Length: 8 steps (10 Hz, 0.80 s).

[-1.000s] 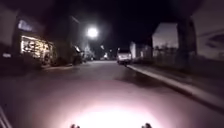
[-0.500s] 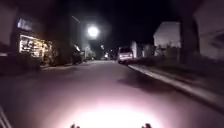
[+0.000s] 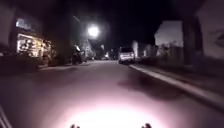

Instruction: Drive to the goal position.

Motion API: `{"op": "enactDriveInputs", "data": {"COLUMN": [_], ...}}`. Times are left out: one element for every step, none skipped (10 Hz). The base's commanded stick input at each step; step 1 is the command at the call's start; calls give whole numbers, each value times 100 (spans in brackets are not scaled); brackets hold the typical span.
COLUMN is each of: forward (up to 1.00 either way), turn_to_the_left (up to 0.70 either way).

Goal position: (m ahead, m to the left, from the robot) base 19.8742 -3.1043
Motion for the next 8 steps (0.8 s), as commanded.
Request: {"op": "enactDriveInputs", "data": {"forward": [70, 70, 70, 70, 70, 70, 70, 70], "turn_to_the_left": [0, 0, 0, 0, 0, 0, 0, 0]}}
